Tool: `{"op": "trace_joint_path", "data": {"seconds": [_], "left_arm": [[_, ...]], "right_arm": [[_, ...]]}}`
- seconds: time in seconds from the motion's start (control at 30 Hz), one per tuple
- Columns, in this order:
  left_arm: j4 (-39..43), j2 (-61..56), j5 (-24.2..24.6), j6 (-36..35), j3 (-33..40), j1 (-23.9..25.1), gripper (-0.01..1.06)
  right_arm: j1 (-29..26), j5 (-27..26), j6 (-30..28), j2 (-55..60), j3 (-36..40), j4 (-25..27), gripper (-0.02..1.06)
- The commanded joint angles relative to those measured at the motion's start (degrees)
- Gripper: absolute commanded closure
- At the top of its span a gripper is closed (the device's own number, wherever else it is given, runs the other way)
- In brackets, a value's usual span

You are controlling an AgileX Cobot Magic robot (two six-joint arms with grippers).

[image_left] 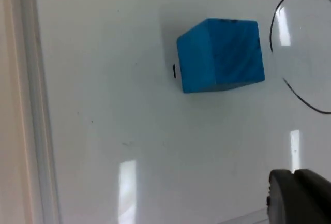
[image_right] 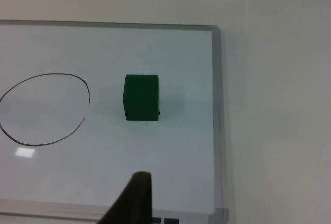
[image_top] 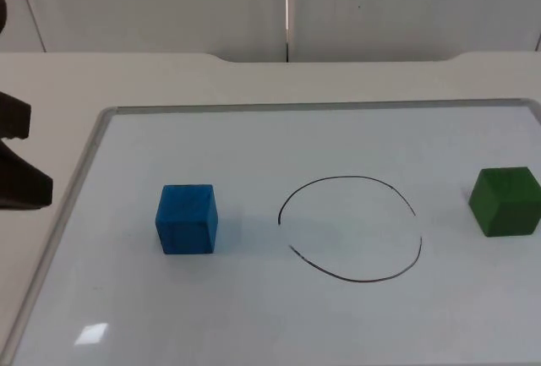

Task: Push the two cubes into the marked area.

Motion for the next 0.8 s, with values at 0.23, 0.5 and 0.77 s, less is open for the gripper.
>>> {"op": "trace_joint_path", "data": {"seconds": [0.23, 0.5, 0.77], "left_arm": [[-6.85, 9.68, -3.74, 6.62, -3.14, -2.25, 1.05], [-6.96, 16.23, -13.16, 5.03, -7.64, -10.19, 1.05], [-7.17, 22.48, -20.67, 3.43, -8.91, -12.08, 1.05]], "right_arm": [[-0.38, -0.17, 0.17, -0.23, 0.13, -0.13, -0.01], [-0.38, -0.17, 0.17, -0.23, 0.13, -0.13, -0.01], [-0.38, -0.17, 0.17, -0.23, 0.13, -0.13, -0.01]]}}
